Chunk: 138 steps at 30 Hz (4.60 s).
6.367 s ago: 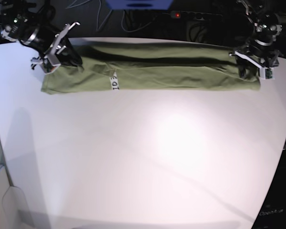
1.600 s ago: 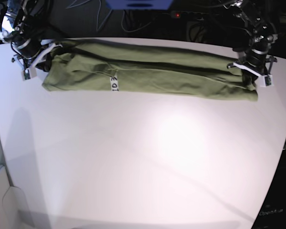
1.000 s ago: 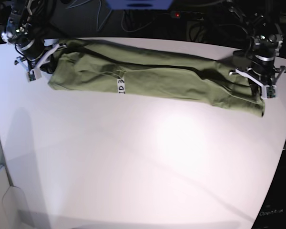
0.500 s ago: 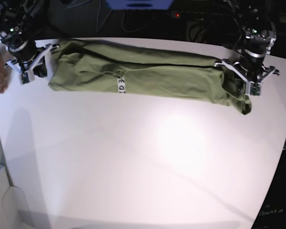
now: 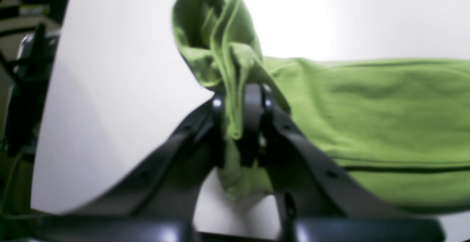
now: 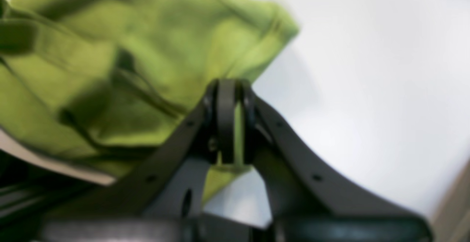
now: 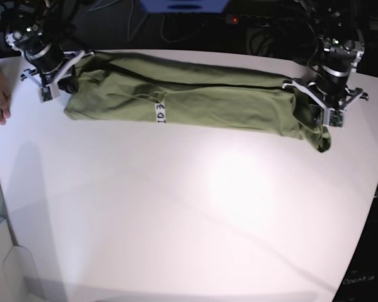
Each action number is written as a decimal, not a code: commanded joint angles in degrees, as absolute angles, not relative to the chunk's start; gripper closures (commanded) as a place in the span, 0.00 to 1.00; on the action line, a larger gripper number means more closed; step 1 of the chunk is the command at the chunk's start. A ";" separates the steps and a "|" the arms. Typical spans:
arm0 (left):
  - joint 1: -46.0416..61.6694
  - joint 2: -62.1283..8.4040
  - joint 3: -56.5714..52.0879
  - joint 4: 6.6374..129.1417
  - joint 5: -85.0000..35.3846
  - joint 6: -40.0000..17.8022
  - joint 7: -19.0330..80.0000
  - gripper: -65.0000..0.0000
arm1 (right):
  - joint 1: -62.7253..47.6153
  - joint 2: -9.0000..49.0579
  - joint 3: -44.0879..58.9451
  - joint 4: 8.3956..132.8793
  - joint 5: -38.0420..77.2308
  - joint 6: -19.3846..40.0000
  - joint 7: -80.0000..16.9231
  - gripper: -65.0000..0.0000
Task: Fold the T-shirt properly
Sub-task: 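Carry the strip end with the left gripper toward the right gripper, then open the left gripper and lay the folded end onto the strip, then lift the strip end with the right gripper toward the left gripper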
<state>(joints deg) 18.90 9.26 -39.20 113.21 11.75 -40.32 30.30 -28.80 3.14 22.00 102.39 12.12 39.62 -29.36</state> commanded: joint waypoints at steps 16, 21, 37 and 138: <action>26.51 9.00 -26.51 114.59 11.47 -40.00 28.88 0.97 | -24.40 4.18 20.88 94.02 12.62 40.00 -28.00 0.98; 27.65 9.00 -22.73 114.51 11.56 -40.00 29.32 0.97 | -22.99 5.05 19.30 94.02 12.62 40.00 -28.35 0.98; 27.30 9.00 -5.76 114.15 11.03 -40.00 29.49 0.98 | -22.73 6.37 14.73 92.44 12.62 40.00 -28.35 0.98; 22.64 5.14 -22.90 91.12 -0.84 -39.69 29.32 0.65 | -17.71 1.19 16.66 113.54 13.14 40.00 -56.40 0.99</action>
